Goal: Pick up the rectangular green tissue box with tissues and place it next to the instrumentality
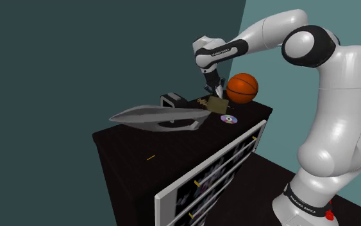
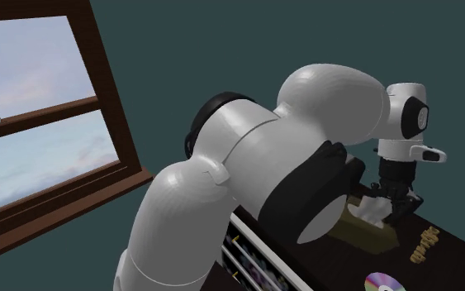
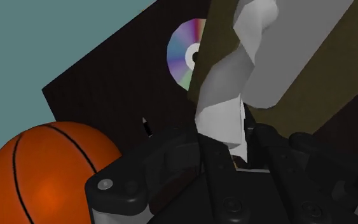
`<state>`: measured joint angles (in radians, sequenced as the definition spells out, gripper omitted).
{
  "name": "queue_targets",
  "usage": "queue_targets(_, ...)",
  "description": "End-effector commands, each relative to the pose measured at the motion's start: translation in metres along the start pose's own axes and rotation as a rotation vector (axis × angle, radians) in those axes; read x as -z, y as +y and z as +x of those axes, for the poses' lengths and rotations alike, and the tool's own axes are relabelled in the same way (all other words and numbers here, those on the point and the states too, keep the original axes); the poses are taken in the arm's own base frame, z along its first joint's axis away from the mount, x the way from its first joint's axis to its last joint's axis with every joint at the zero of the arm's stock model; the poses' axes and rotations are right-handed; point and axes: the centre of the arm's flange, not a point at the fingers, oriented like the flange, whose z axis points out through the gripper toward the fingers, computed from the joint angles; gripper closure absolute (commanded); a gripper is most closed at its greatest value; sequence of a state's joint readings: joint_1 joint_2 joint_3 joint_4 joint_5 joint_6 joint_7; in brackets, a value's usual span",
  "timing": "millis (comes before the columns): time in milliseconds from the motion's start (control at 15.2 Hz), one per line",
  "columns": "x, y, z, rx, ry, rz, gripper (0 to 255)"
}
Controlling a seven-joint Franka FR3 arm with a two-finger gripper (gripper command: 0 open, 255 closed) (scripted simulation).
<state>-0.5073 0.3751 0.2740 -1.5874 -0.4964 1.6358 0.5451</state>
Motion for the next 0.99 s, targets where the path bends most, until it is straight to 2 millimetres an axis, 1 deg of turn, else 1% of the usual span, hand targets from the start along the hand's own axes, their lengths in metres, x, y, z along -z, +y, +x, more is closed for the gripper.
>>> queue_targets(0, -0.015, -0.029, -0.009, 0.005, -0.086, 0.114, 255)
queue_targets(132, -0.026, -0.035, -0.008, 0.005, -0.086, 0.114, 255)
queue_targets(660, -0.026, -0.035, -0.008, 0.005, -0.086, 0.114, 255)
queue_targets(726, -0.026, -0.035, -0.008, 0.005, -0.086, 0.114, 0)
queue_targets(924, -0.026, -0.035, -0.008, 0.005, -0.086, 0.114, 0)
